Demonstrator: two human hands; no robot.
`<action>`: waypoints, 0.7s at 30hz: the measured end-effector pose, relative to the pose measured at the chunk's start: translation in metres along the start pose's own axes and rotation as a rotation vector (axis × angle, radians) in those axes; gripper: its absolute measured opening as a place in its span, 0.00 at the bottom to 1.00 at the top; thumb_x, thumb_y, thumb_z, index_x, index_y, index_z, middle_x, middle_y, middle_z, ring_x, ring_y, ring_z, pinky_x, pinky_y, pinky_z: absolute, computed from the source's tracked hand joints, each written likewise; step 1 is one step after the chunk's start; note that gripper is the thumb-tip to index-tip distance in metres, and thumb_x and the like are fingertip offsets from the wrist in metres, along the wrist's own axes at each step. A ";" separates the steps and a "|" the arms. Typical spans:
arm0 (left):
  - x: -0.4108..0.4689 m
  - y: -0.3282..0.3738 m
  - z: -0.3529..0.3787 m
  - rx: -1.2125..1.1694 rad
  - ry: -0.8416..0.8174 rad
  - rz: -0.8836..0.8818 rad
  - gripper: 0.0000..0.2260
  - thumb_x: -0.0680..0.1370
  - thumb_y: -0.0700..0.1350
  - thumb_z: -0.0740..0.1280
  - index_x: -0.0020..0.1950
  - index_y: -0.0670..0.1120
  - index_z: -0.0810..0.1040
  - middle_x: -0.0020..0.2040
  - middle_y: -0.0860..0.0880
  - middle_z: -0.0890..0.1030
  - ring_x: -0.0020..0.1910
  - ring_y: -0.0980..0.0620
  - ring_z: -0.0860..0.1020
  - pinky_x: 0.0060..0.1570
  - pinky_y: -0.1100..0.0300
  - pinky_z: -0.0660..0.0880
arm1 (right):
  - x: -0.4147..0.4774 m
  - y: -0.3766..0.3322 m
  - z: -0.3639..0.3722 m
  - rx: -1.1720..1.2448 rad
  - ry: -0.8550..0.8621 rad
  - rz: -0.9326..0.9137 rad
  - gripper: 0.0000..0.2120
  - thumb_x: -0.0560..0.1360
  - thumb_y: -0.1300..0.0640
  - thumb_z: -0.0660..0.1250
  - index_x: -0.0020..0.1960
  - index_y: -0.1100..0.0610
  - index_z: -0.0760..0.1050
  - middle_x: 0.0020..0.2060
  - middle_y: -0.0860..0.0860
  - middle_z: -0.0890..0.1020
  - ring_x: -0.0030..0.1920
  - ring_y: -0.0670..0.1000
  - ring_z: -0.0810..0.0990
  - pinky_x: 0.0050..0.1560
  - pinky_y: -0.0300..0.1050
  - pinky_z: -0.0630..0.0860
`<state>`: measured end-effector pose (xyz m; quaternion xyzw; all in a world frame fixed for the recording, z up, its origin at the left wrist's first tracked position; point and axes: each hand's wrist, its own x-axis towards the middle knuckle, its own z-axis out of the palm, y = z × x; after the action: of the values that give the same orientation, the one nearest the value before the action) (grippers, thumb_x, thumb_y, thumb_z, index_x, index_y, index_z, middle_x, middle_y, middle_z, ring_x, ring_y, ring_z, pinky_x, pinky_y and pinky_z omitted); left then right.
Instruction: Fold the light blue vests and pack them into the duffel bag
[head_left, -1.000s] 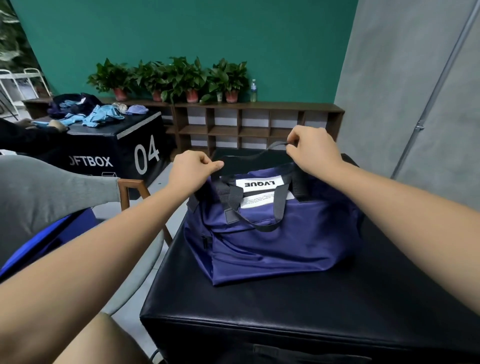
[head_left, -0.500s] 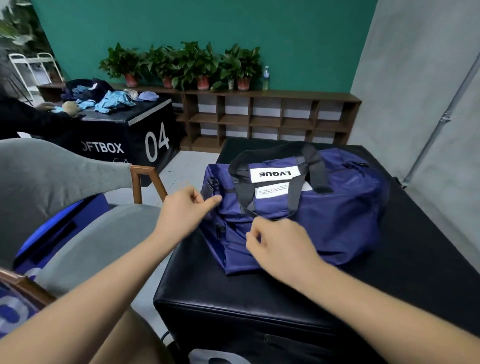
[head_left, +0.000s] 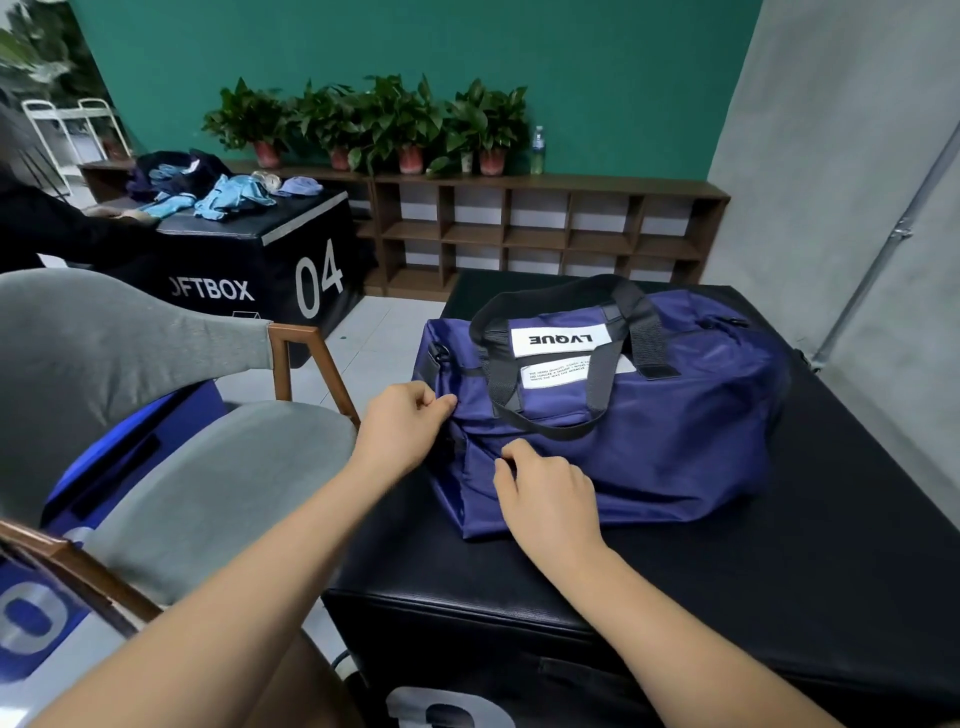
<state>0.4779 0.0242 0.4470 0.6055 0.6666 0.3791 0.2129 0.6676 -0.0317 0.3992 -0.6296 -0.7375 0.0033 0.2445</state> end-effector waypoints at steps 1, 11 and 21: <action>0.000 -0.002 -0.003 -0.040 -0.015 0.011 0.20 0.82 0.53 0.71 0.37 0.44 0.72 0.29 0.52 0.76 0.31 0.52 0.73 0.35 0.57 0.69 | -0.001 0.003 0.000 0.011 0.033 0.011 0.12 0.86 0.45 0.59 0.60 0.50 0.77 0.39 0.54 0.85 0.42 0.62 0.83 0.39 0.52 0.74; -0.013 -0.012 -0.031 -0.621 -0.283 0.088 0.15 0.86 0.50 0.67 0.44 0.43 0.71 0.42 0.45 0.69 0.41 0.51 0.64 0.40 0.55 0.61 | 0.002 -0.007 -0.004 0.203 0.089 0.054 0.22 0.86 0.38 0.58 0.42 0.52 0.73 0.33 0.52 0.79 0.39 0.63 0.78 0.39 0.56 0.77; -0.018 -0.005 -0.033 -0.741 -0.309 0.081 0.12 0.88 0.46 0.62 0.47 0.43 0.72 0.44 0.47 0.81 0.42 0.54 0.79 0.45 0.63 0.75 | -0.013 -0.038 -0.011 0.432 0.197 0.001 0.10 0.82 0.40 0.67 0.53 0.47 0.78 0.25 0.44 0.74 0.34 0.50 0.78 0.40 0.53 0.77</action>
<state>0.4534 -0.0012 0.4605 0.5634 0.4207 0.5061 0.4995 0.6377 -0.0547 0.4165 -0.5601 -0.6920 0.0997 0.4444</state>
